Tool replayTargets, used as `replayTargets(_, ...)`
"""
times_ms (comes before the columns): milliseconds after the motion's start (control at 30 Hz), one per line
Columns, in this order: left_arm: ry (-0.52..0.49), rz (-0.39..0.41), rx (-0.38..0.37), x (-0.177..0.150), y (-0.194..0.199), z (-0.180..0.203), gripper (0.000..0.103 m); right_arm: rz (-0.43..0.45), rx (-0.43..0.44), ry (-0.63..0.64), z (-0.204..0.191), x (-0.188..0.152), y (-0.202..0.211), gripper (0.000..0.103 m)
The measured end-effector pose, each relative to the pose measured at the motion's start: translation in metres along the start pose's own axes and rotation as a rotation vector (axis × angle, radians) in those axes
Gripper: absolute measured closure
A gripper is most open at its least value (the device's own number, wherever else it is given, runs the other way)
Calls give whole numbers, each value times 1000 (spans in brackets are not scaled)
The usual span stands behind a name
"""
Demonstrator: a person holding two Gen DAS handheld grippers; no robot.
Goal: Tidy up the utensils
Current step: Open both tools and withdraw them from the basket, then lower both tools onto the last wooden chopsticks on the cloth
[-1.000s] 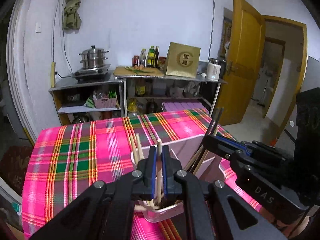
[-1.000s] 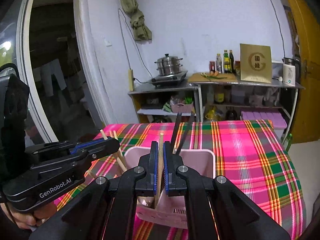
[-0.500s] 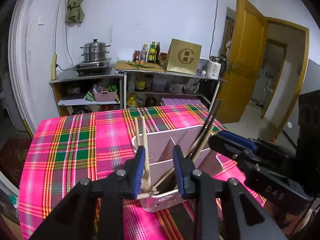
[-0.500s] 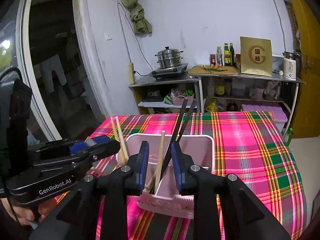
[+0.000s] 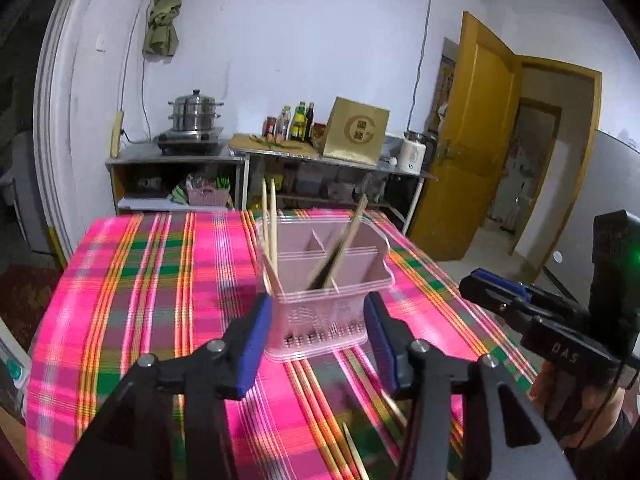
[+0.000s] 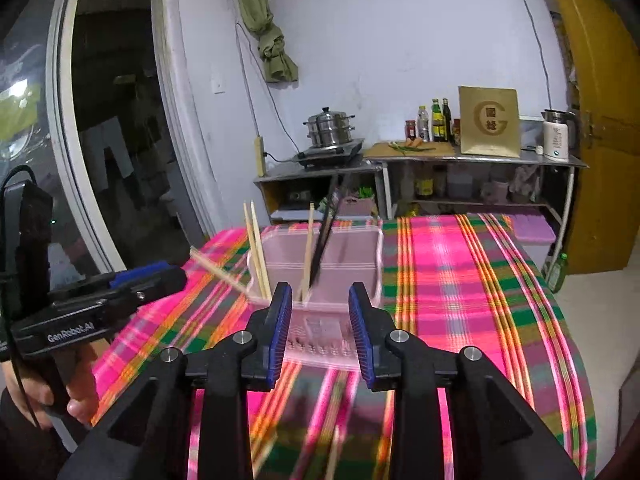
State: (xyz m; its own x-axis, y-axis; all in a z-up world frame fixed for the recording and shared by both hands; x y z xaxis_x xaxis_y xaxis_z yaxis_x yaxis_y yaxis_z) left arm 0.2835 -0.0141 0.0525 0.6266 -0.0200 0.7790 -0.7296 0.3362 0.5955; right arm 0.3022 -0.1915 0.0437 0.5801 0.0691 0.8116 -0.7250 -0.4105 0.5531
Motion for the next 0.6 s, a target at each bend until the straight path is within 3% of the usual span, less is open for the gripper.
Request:
replayTargets(267, 11, -111, 9, -69, -10, 12, 51, -109, -18, 37, -3, -64, 8, 73)
replayTargets(600, 13, -198, 5, -111, -22, 21, 51, -209, -30, 31, 5, -108, -1, 73)
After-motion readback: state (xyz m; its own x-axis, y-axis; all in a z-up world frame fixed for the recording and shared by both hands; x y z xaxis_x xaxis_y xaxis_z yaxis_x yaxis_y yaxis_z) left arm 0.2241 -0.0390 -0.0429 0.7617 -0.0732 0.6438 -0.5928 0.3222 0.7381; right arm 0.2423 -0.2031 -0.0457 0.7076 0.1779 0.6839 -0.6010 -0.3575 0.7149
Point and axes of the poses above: each gripper's, at about its wrist camera, not at the fingertips, and y roughly against the way its jaws point, z to its right, x to its top, the point moved 8 cm from there along -y, roughly the way its jaws point, and after that the axes turned 7 degrees about -z, right-handed, at the moved point
